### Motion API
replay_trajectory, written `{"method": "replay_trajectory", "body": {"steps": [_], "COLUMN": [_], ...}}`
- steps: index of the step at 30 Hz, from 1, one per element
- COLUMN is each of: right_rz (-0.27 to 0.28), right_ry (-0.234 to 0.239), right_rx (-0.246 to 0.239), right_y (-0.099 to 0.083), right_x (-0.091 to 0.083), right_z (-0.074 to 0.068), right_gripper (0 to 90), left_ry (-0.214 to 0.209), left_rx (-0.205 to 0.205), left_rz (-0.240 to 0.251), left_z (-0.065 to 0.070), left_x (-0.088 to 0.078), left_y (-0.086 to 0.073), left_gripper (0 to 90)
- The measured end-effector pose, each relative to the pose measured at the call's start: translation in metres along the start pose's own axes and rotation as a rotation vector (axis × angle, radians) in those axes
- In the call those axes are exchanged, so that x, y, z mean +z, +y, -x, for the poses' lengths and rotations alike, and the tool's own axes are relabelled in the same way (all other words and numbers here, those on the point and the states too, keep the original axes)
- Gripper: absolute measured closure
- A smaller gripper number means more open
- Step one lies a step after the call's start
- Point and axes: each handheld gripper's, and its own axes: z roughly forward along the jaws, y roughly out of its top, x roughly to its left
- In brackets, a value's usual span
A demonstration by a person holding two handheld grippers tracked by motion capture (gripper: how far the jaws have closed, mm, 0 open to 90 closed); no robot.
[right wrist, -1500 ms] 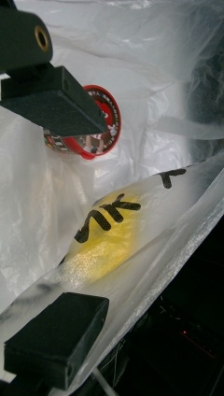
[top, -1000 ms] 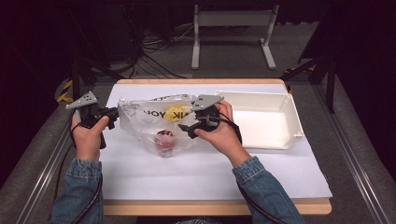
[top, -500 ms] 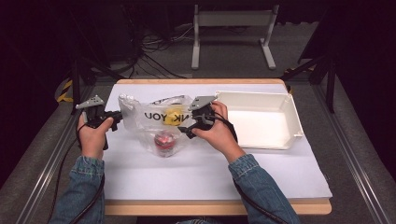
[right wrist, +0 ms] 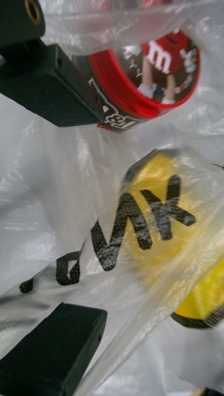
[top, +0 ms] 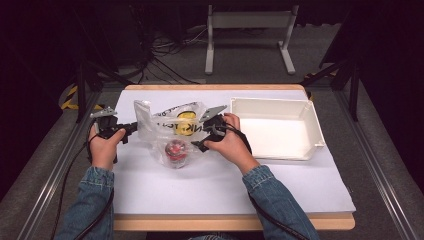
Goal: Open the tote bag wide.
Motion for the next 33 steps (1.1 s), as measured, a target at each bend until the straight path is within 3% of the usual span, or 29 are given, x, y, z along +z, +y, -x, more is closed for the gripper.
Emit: {"method": "replay_trajectory", "body": {"steps": [6, 11, 18, 26, 27, 33], "right_rz": [-0.067, -0.080, -0.033, 0.047, 0.053, 0.098], "right_ry": [-0.004, -0.019, -0.017, -0.009, -0.009, 0.020], "right_rx": [0.011, 0.004, 0.003, -0.012, -0.015, -0.057], "right_y": [-0.005, -0.004, 0.004, 0.017, 0.019, 0.034], "right_x": [0.009, 0.009, -0.004, -0.026, -0.029, -0.052], "right_z": [0.000, -0.004, -0.010, -0.018, -0.019, -0.035], "right_gripper": [6.1, 5.4, 4.6, 4.6, 5.3, 10.0], "left_ry": [0.007, 0.011, -0.004, -0.025, -0.031, -0.037], "left_rx": [-0.020, -0.022, -0.022, 0.037, 0.025, 0.041], "left_rz": [-0.034, -0.035, -0.017, 0.013, 0.018, 0.021], "left_z": [-0.008, -0.008, -0.004, 0.010, 0.012, 0.015], "left_x": [0.007, 0.007, 0.004, -0.002, -0.002, -0.004], "left_y": [-0.007, -0.008, -0.005, 0.004, 0.005, 0.007], "left_gripper": [88.8, 88.0, 86.8, 88.4, 88.4, 88.7]}}
